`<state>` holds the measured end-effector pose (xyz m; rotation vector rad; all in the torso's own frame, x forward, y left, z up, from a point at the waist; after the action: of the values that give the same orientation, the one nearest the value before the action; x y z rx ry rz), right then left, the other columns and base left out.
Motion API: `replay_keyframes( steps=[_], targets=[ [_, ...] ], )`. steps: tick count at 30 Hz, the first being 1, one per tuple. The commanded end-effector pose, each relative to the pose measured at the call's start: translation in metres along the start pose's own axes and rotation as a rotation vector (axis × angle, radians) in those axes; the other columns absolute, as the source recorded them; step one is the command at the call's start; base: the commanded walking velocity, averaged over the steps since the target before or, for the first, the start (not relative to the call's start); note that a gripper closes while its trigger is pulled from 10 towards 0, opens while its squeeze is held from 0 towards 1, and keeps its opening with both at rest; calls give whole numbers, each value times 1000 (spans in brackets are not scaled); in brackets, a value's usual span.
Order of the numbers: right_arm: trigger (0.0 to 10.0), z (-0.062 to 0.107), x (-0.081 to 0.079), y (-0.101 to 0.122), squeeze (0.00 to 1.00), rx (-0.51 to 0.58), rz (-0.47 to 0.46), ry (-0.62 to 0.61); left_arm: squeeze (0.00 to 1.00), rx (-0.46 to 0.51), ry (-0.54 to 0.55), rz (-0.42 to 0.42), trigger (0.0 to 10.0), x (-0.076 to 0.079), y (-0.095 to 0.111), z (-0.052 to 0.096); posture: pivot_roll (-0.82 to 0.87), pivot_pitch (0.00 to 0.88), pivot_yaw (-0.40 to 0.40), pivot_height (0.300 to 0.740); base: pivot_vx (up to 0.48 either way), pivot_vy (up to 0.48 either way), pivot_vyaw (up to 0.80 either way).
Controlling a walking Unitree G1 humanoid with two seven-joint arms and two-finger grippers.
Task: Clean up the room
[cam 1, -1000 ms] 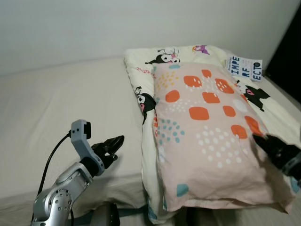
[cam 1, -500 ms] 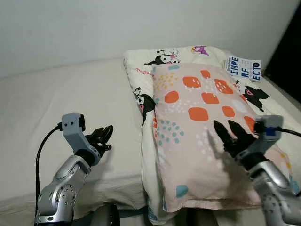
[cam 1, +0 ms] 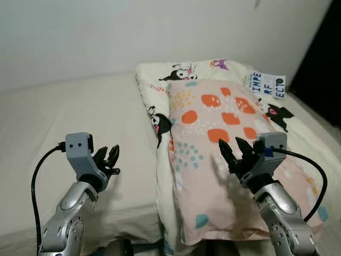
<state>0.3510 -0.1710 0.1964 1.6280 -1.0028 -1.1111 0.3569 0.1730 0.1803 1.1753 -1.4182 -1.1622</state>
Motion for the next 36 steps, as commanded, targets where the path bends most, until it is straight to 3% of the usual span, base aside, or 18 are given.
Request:
replay_keyframes(
  steps=[1, 22, 30, 35, 36],
  targets=[
    [10000, 1, -4, -4, 0, -5, 13, 3, 0, 0, 26, -14, 10000, -4, -2, 5, -21, 170, 18, 657, 0, 0, 0],
    [10000, 3, -6, -11, 0, -31, 12, 14, 0, 8, 22, 22, 10000, 4, -7, 12, -24, 165, 17, 737, 0, 0, 0],
    [10000, 4, -5, -16, 0, -45, 7, 16, 0, -8, 18, 13, 10000, 6, -15, 17, -24, 161, 20, 740, 0, 0, 0],
    [10000, 9, -6, -41, 0, -137, 8, 14, 0, -48, 13, 8, 10000, 7, -29, 26, -24, 153, 22, 740, 0, 0, 0],
    [10000, 14, -7, -57, 0, -189, 47, 11, 0, -79, 6, -5, 10000, 8, -40, 30, -24, 153, 22, 740, 0, 0, 0]
  ],
)
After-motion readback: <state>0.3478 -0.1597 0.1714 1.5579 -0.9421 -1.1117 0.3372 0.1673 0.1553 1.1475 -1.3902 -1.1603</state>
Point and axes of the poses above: a point about 5 cm out from each wrist's last joint towards the gripper, its own z axis pointing back from the gripper into the wrist, its own y axis along the axis of the wrist's last joint, x = y × z, the point moved 6 cm from there along -z, pointing out of the wrist towards the gripper, and after that the axes turned 11 degrees about -z, right-handed, at the moved point
